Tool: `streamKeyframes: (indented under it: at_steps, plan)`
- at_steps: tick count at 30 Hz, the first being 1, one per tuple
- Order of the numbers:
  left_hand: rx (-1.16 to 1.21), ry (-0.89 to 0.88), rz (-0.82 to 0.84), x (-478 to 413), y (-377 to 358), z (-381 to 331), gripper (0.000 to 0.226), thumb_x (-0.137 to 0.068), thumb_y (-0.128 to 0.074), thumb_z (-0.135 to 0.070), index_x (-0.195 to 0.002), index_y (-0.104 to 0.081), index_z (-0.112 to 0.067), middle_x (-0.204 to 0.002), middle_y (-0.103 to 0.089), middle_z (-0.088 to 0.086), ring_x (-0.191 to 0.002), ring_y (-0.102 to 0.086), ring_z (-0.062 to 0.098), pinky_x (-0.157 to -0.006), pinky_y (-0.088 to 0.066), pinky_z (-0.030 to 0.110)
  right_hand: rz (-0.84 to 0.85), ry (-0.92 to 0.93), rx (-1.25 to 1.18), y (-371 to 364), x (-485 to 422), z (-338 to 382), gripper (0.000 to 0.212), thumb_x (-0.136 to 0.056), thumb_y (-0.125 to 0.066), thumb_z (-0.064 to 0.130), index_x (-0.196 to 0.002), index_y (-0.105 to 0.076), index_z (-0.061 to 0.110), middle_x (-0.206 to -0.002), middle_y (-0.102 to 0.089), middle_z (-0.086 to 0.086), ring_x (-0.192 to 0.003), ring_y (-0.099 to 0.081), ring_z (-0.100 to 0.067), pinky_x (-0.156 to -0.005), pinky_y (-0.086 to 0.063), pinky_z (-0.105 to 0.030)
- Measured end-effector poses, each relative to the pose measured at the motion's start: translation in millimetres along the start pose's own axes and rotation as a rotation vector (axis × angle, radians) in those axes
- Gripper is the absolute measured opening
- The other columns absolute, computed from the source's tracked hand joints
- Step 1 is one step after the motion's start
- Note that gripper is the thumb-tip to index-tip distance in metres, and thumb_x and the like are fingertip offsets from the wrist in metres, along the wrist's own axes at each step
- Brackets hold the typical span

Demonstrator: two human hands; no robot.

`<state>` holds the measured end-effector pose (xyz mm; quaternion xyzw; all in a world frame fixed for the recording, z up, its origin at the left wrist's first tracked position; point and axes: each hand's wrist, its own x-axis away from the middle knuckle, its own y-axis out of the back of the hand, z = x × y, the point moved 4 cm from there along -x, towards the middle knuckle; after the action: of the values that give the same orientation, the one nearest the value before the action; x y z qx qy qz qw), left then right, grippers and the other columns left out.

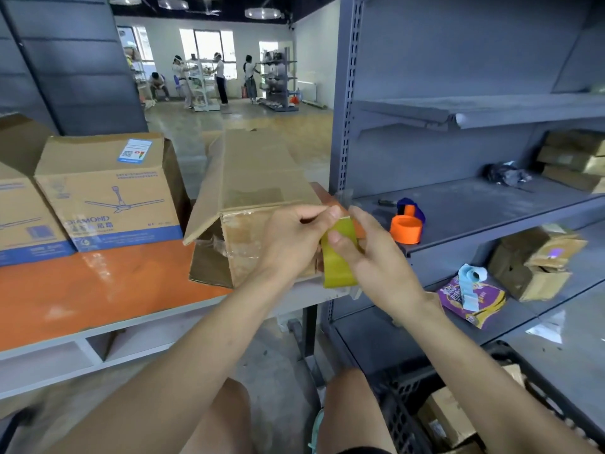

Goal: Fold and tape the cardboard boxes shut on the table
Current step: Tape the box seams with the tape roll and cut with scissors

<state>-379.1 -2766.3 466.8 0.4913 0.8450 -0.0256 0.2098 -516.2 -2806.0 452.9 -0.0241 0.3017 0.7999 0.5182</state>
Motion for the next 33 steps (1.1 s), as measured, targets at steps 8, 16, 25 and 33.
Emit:
streamKeyframes:
  at_steps: [8, 16, 25, 33]
  plan:
    - [-0.197, -0.191, -0.031, -20, 12, -30, 0.012, -0.094, -0.072, -0.029, -0.088, -0.081, -0.034, -0.075, -0.072, -0.02, -0.072, -0.063, -0.006, -0.073, -0.046, 0.015, -0.194, -0.092, -0.223, 0, 7, 3, 0.037, -0.098, -0.058, 0.045, -0.125, -0.067, 0.022, -0.088, -0.074, 0.014, -0.07, -0.074, -0.022, -0.068, -0.062, -0.036]
    - [-0.532, -0.136, 0.111, -77, 50, -34, 0.018, -0.089, -0.072, -0.049, -0.104, -0.078, -0.041, -0.087, -0.06, -0.019, -0.088, -0.057, 0.002, -0.073, -0.036, 0.013, -0.262, -0.123, -0.255, -18, -12, 8, 0.026, -0.098, -0.062, 0.034, -0.123, -0.059, 0.026, -0.117, -0.064, 0.009, -0.108, -0.063, -0.014, -0.099, -0.052, -0.047]
    - [-0.696, -0.119, 0.132, -84, 58, -18, 0.03, -0.095, -0.063, -0.055, -0.11, -0.079, -0.035, -0.114, -0.073, -0.012, -0.115, -0.062, 0.009, -0.087, -0.044, 0.025, -0.24, -0.093, -0.151, -33, -19, 14, 0.033, -0.098, -0.062, 0.039, -0.127, -0.058, 0.023, -0.105, -0.064, 0.016, -0.093, -0.063, -0.007, -0.095, -0.052, -0.04]
    - [-0.885, -0.135, 0.066, -73, 57, -21, 0.033, -0.096, -0.057, -0.059, -0.102, -0.079, -0.036, -0.124, -0.067, -0.006, -0.12, -0.059, 0.02, -0.095, -0.044, 0.034, -0.233, -0.073, -0.078, -31, -20, 13, 0.026, -0.099, -0.059, 0.036, -0.122, -0.066, 0.026, -0.089, -0.064, 0.022, -0.082, -0.062, 0.002, -0.091, -0.053, -0.035]
